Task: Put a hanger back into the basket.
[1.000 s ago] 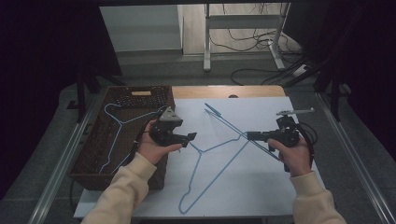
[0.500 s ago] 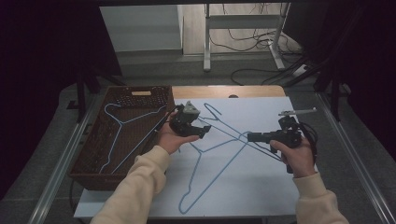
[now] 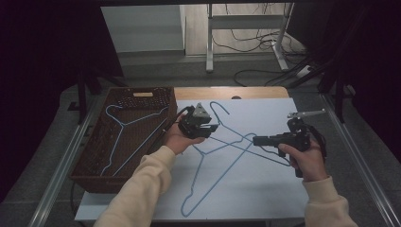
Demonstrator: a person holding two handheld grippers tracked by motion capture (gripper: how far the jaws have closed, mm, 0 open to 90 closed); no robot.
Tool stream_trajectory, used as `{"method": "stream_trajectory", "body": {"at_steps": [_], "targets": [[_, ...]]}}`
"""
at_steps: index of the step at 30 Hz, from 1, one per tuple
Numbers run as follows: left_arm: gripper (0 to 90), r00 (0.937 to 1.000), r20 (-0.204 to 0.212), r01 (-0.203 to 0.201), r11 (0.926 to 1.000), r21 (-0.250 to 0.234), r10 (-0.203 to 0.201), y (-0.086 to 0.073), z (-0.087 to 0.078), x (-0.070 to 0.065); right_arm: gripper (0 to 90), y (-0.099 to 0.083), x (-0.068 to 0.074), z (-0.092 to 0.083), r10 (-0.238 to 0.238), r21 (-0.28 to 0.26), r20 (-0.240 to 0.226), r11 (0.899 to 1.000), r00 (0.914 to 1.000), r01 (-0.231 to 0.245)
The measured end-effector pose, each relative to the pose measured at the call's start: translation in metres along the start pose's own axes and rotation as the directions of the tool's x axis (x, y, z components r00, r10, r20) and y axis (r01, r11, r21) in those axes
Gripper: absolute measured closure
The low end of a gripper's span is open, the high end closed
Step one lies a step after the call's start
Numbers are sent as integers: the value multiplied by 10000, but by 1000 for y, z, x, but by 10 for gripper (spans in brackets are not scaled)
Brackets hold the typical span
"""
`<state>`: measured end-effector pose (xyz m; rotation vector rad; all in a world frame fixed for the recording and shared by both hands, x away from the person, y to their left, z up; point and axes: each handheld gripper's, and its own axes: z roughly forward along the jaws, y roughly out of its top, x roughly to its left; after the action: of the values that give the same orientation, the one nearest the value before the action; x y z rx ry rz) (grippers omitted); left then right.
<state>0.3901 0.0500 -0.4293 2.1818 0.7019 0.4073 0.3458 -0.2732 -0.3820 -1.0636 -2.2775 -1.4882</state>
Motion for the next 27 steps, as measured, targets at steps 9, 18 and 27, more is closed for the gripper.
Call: {"method": "stream_trajectory", "body": {"at_steps": [9,18,27], "targets": [[794,9858,-166,-1662,9854,362,1669,4,-12,-18,847,4,-3,-17,-850,-156,1005,9961,9913,870],[842,9781,288,-2077,9746,837,2060,3,-19,-28,559,10,-10,-24,-1407,-329,3288,9865,9339,1602],[859,9885,656,-1396,9889,510,1361,5,-32,-35,315,6,-11,-37,-1431,-1768,4191,9558,8966,2351]]}}
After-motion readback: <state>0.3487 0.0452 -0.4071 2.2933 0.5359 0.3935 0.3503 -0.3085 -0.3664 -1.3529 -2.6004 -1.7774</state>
